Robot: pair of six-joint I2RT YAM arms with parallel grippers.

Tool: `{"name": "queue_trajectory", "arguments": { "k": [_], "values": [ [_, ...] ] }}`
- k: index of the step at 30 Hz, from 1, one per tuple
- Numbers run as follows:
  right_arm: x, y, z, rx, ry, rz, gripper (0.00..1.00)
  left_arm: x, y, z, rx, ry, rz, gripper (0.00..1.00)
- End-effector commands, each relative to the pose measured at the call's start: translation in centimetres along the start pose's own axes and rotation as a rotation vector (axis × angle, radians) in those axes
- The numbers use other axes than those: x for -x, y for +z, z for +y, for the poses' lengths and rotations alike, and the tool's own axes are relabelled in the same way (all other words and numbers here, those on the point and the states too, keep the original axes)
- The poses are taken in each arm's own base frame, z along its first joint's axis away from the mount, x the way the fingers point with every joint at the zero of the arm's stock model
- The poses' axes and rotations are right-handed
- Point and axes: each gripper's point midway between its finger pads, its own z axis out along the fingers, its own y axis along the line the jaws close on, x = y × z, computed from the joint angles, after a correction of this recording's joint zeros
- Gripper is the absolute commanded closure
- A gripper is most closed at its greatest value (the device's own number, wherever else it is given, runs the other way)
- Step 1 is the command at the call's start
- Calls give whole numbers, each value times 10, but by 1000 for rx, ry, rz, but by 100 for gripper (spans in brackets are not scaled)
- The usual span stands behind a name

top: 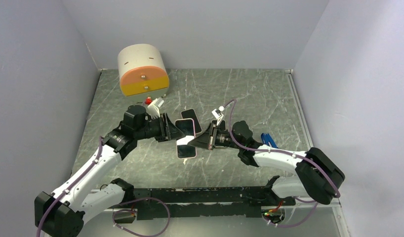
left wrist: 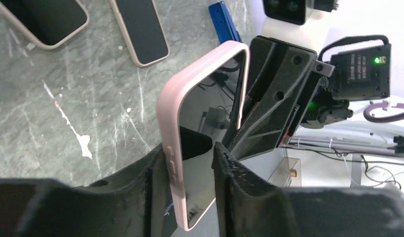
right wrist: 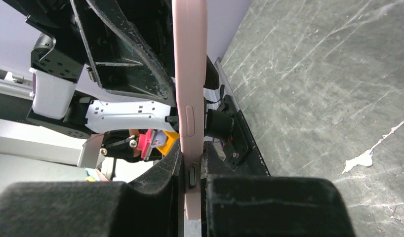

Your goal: Put the phone into the phone case

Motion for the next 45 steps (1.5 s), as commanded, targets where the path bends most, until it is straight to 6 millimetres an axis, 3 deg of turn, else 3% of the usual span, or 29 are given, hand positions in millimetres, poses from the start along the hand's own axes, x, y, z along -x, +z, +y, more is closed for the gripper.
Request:
{"name": "queue_trajectory", "arguments": {
  "k": [1, 5, 8, 13, 14, 16, 17, 22, 29, 37, 45],
  "values": [
    [21, 6, 21, 62, -45, -65, 100, 9, -8, -3, 38, 51, -36, 65],
    [21, 9, 20, 62, -36, -56, 100, 9, -9, -4, 31, 61, -41, 87],
    [22, 12, 17, 57, -32, -56, 100, 11, -13, 4, 85, 71, -59, 88],
    [28, 18, 9, 18, -40, -73, 100, 20, -29, 27, 264, 113, -106, 52],
    [30, 20, 6, 6, -43, -75, 100, 23, -34, 31, 298, 127, -123, 43],
    [32, 25, -1, -23, -40, -70, 100, 30, -46, 30, 338, 158, -165, 9],
    [32, 27, -5, -32, -40, -66, 100, 33, -52, 29, 351, 174, -186, 6],
    [34, 44, -31, -99, -15, -52, 100, 44, -76, 25, 395, 267, -269, 6],
    [34, 72, -76, -211, -8, -2, 100, 48, -102, 46, 542, 343, -314, 6],
    [21, 106, -126, -309, 24, 85, 100, 57, -132, 32, 521, 403, -477, 6],
    [12, 131, -150, -304, 85, 138, 98, 53, -129, 33, 517, 413, -450, 6]
  ]
}}
